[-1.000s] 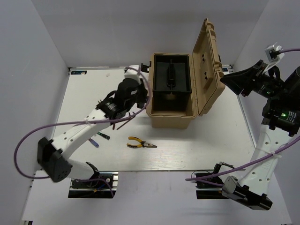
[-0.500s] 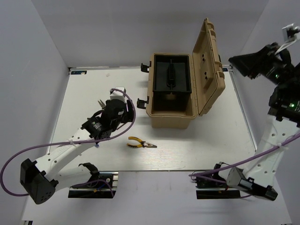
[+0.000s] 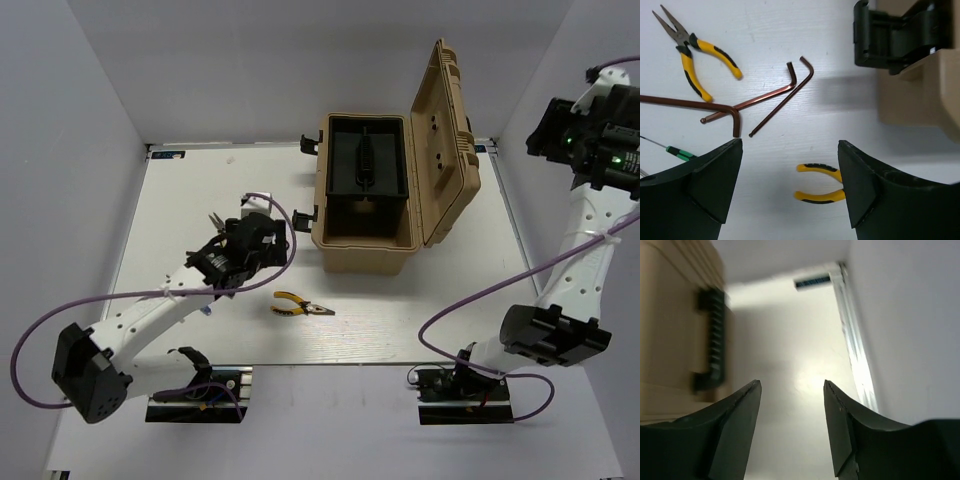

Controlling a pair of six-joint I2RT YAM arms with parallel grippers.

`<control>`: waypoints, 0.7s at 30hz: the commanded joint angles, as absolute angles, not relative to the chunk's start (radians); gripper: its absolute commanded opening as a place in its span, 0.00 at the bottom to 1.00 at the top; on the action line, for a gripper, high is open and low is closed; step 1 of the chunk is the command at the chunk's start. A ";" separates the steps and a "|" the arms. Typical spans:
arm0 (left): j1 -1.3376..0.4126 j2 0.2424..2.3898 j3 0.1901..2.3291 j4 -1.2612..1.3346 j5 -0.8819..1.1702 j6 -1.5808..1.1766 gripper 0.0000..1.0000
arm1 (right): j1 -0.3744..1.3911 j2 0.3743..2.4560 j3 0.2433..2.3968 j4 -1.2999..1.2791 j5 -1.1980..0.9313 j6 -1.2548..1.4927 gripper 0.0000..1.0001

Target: Sort the tools into containers

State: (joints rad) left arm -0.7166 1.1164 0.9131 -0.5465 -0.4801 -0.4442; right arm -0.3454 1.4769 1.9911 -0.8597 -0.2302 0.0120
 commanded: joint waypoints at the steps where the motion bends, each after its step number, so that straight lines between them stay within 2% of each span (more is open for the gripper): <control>1: -0.695 1.181 0.910 -0.552 -0.474 -0.405 0.87 | -0.336 1.436 1.899 -0.897 -0.075 -0.173 0.60; 4: -0.683 1.242 0.910 -0.506 -0.423 -0.365 0.82 | -0.341 1.344 1.732 -0.856 -0.126 -0.193 0.60; 5: -0.669 1.291 0.919 -0.497 -0.408 -0.354 0.76 | -0.341 1.306 1.627 -0.824 -0.153 -0.198 0.60; 9: -0.635 1.417 0.977 -0.476 -0.371 -0.296 0.52 | -0.342 1.186 1.447 -0.770 -0.207 -0.201 0.60; 12: -0.626 1.454 1.031 -0.465 -0.336 -0.195 0.45 | -0.342 1.131 1.358 -0.762 -0.251 -0.201 0.60; 21: -0.555 1.463 0.982 -0.449 -0.315 -0.057 0.43 | -0.342 1.058 1.215 -0.716 -0.322 -0.192 0.60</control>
